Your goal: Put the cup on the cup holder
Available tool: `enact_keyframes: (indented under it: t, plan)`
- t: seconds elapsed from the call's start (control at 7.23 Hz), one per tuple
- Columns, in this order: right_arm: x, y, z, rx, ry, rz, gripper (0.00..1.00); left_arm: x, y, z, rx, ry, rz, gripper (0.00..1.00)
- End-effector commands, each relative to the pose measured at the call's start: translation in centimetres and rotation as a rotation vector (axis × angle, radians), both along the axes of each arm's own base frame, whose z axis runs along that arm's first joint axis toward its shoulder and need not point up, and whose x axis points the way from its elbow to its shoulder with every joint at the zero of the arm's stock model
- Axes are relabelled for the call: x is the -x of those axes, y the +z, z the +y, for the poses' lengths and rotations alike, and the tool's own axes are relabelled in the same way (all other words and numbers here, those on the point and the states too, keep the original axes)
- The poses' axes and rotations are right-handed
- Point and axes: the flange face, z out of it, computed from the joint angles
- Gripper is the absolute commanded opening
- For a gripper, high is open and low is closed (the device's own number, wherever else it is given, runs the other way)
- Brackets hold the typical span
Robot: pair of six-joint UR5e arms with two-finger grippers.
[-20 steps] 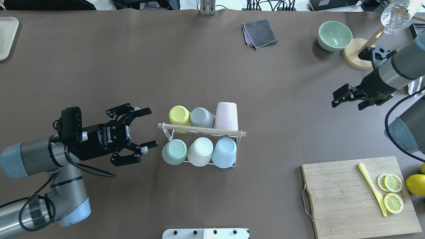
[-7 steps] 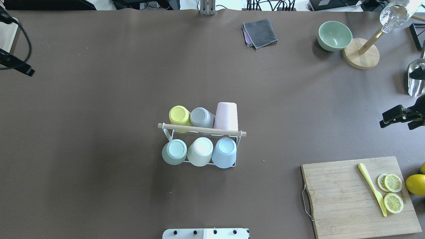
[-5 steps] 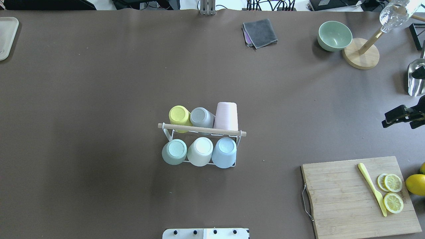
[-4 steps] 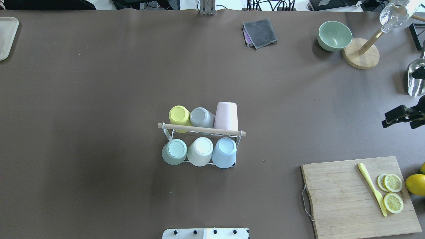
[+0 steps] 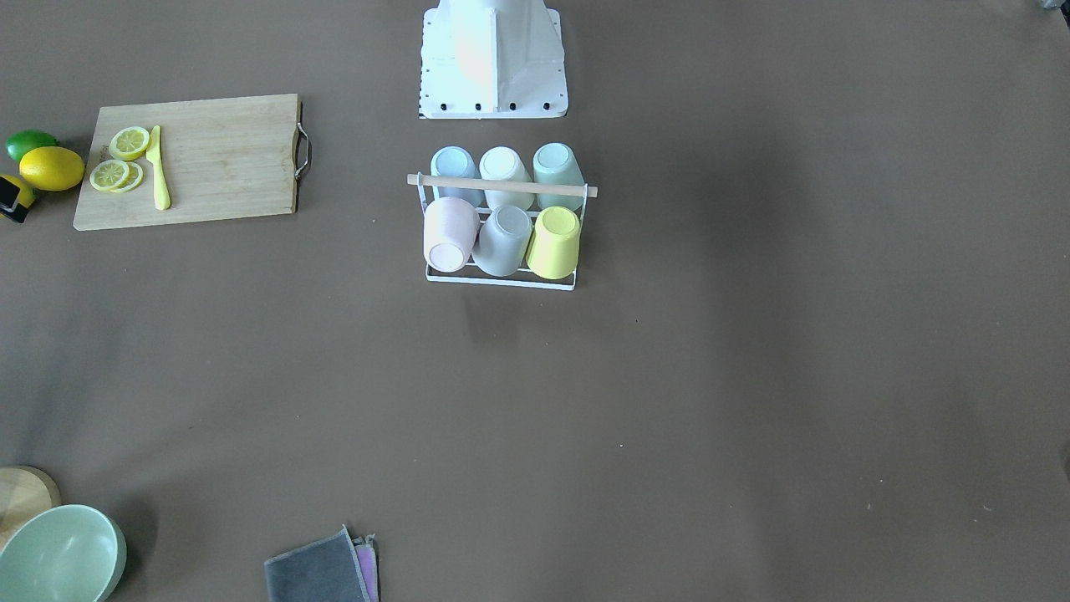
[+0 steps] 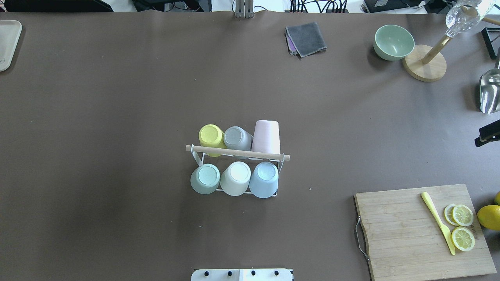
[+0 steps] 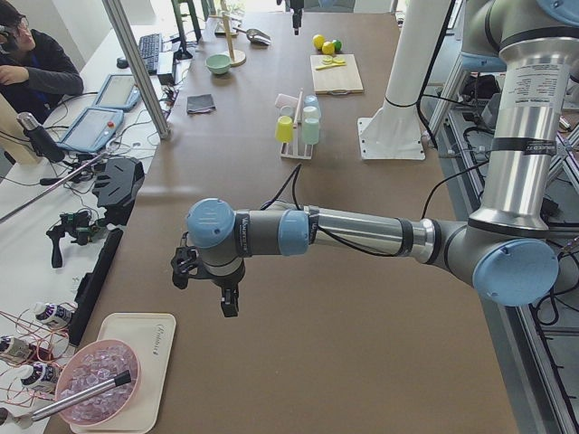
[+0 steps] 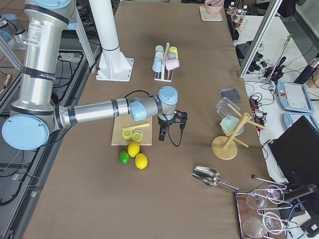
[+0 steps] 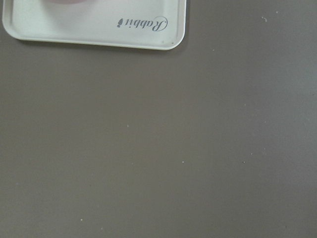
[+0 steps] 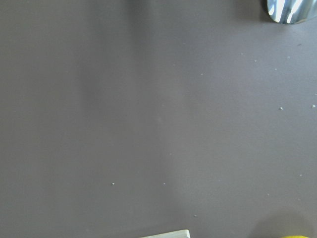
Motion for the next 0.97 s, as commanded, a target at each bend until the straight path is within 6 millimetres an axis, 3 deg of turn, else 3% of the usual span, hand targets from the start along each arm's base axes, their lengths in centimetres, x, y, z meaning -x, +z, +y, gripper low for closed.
enact_keyframes:
  t: [0.0,0.28,0.55,0.83]
  plan:
    - [-3.2,2.8,1.9,0.047,0.056,0.040,1.00,-0.2,2.7,4.9,-0.001,0.028,-0.028,0.98]
    - [-6.4,5.0,3.1,0.097,0.124,0.051,1.00,-0.7,6.4,9.3,-0.106,0.014,-0.038,0.98]
    - [-9.2,6.3,4.4,0.082,0.129,0.041,1.00,-2.9,5.5,7.8,-0.016,-0.070,-0.031,0.98]
    - [-9.6,6.4,4.5,0.095,0.142,0.005,1.00,-3.1,4.9,7.7,-0.062,-0.070,-0.023,0.98]
